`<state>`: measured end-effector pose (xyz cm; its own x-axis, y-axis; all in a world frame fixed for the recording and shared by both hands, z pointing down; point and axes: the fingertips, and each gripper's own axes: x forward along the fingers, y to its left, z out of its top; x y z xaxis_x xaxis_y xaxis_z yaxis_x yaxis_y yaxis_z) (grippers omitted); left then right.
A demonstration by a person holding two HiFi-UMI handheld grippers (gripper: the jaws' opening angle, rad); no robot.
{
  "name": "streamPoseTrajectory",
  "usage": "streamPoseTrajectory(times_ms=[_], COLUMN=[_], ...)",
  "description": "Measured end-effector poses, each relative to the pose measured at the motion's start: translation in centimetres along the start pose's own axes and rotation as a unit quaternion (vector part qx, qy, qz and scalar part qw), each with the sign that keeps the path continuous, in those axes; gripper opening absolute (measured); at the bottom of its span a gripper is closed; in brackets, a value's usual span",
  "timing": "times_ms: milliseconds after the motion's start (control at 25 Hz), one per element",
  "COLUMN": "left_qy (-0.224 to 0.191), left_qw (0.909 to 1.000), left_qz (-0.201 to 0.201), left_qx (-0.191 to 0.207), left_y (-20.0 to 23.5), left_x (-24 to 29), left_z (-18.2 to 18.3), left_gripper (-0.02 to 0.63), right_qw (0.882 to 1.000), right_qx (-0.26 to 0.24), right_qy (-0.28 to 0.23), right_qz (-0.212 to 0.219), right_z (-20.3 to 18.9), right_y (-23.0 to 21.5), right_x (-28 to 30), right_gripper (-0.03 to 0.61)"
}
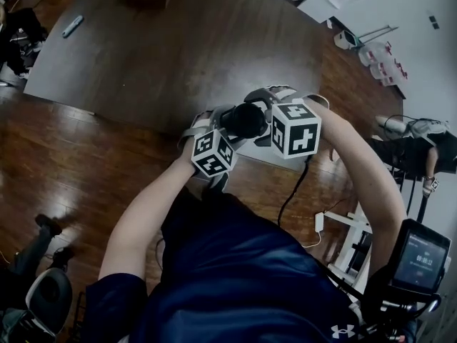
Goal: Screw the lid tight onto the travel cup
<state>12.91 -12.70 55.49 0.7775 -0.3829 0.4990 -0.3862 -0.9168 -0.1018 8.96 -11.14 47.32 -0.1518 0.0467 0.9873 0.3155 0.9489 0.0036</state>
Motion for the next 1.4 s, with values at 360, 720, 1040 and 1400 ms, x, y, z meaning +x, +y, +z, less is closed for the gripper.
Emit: streamPoseTrajectory(times_ms=[360,720,1040,1400], left_qy=[-0.004,0.0,0.015,-0.187], left_qw=[0.9999,0.9996,0.9963,0.9461], left_qz=[0.001,0.017,0.005,0.155], left_qx=[-0.011,-0.021,-0.084,-0.214], left_y=[-0.1,0.1,-0.6,6.2], left_x=[-0.3,-1.1,-3.6,-20.3], left_z=[-0.5,-1.0,-2.2,9.8], left_gripper=[0.396,0.402,0.42,0.014], right_qw=[0.903,0.824,0.697,0.561], right_qx=[0.417,0.489,0.55,0.552], right_qy=[-0.079,-0.225,-0.392,-0.516], right_qz=[-0.066,-0.175,-0.241,-0.339], right_z=[-0.6,0.1,-2.0,-5.6], right_y=[-1.4,-2.6,-2.1,2.5], right_x=[1.4,-2.4,-8.4,-13.3], right_gripper=[0.388,0.408,0.383,0.012])
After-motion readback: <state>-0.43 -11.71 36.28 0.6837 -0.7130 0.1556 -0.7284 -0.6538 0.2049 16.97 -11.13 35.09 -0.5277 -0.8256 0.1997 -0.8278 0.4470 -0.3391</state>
